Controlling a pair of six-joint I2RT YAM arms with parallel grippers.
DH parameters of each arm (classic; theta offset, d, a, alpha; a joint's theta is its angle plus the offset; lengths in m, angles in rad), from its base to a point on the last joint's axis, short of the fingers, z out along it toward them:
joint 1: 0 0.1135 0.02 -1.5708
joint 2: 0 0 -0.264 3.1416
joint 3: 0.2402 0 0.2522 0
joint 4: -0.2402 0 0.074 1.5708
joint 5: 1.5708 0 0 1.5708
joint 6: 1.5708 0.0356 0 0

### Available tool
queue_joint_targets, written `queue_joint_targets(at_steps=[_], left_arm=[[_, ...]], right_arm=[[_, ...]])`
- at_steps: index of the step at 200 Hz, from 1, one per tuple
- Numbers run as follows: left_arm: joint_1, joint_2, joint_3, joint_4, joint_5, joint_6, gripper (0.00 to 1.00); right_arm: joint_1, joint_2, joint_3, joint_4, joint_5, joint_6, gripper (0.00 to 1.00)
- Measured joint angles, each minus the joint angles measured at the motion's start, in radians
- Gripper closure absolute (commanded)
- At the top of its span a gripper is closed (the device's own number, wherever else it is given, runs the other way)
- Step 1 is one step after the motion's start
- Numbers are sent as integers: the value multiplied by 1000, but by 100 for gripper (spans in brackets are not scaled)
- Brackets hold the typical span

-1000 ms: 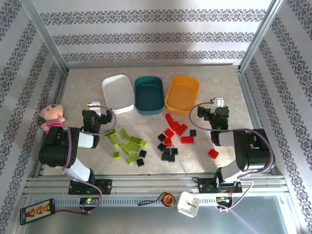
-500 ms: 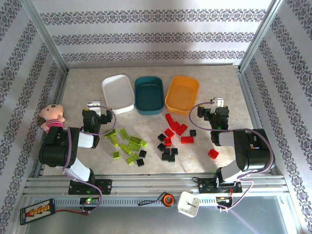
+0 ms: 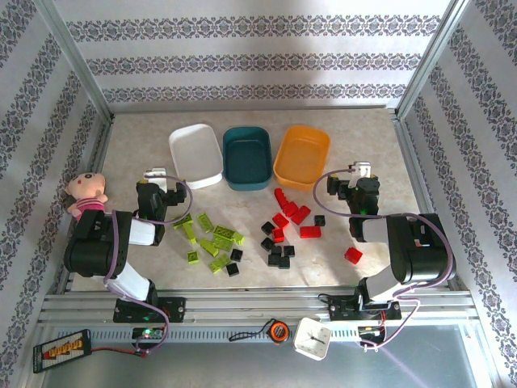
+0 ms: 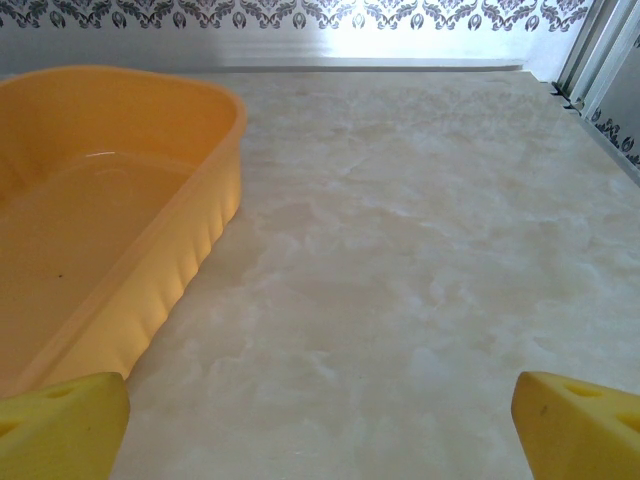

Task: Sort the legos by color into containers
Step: Pick up the lego from the center of the table.

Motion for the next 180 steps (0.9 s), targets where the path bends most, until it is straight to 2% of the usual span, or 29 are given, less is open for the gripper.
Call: queue_joint_targets(at_steps=[75, 99, 122, 138, 157, 171, 180], left_arm=[[0, -18, 0, -23, -43, -1, 1], [-5, -153, 20, -160, -85, -6, 1], [-6, -307, 78, -266, -135, -43, 1], [-6, -405, 92, -290, -166, -86, 1], [-6, -495, 86, -293, -229, -187, 1], [-6, -554, 71, -315, -298, -337, 1], [-4, -596, 60, -357, -333, -462, 1]], right_arm=[[-17, -2, 0, -2, -10, 13, 2], [-20, -39, 3, -38, -5, 24, 2], [-19, -116, 57, -187, 23, 32, 2], [-3, -192, 106, -277, 96, 47, 2], [59, -265, 165, -349, 282, 51, 2], [106, -277, 212, -390, 410, 98, 2], [121, -288, 240, -454, 459, 182, 2]])
